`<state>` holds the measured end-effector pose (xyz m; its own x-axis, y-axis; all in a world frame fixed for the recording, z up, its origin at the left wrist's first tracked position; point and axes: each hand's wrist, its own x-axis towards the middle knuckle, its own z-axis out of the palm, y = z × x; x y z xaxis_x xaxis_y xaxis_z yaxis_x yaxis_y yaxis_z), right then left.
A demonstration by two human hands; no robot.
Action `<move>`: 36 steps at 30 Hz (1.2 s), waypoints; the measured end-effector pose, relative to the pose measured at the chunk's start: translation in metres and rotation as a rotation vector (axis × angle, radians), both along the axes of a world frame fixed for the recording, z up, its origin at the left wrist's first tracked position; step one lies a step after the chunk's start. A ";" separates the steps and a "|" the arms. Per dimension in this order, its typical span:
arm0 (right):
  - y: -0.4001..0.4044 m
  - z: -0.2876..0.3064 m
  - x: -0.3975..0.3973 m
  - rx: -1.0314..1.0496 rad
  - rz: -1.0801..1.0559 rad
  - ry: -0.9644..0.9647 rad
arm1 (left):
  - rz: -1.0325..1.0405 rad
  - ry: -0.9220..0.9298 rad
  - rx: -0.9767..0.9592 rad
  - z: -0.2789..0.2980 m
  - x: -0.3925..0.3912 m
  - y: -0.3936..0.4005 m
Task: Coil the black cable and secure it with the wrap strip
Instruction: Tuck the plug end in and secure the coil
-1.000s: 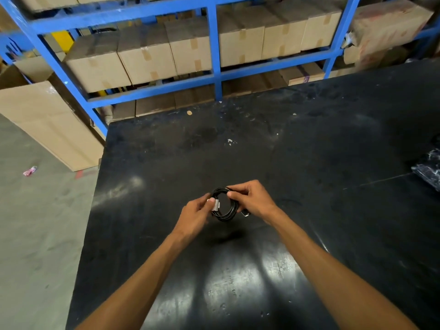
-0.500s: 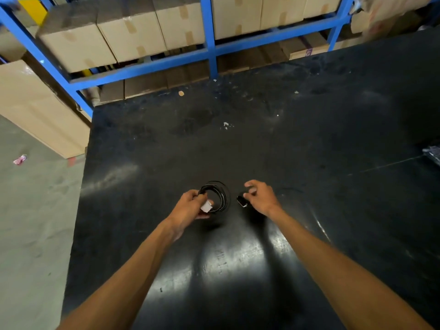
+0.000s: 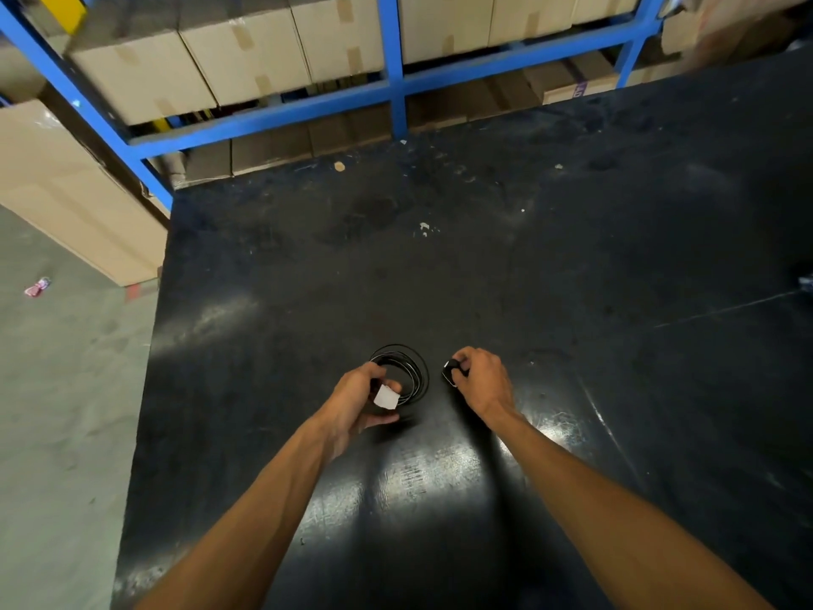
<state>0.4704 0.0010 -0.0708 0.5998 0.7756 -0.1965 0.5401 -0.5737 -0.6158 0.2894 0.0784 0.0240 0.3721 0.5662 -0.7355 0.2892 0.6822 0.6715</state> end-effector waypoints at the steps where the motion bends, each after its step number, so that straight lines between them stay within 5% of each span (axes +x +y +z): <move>1: 0.000 0.003 0.000 0.028 -0.013 0.031 | -0.008 -0.019 -0.004 0.000 0.000 -0.001; 16: 0.022 0.107 -0.022 0.296 0.016 0.054 | 0.000 -0.069 0.274 0.048 -0.031 0.003; 23: 0.019 0.164 -0.046 0.151 0.265 0.045 | 0.021 -0.124 0.384 0.082 -0.059 -0.002; 31: 0.003 0.225 -0.058 0.072 0.442 0.421 | -0.031 -0.224 0.510 0.116 -0.091 -0.022; 36: -0.011 0.251 -0.063 0.070 0.334 0.288 | -0.020 -0.267 0.387 0.136 -0.101 -0.035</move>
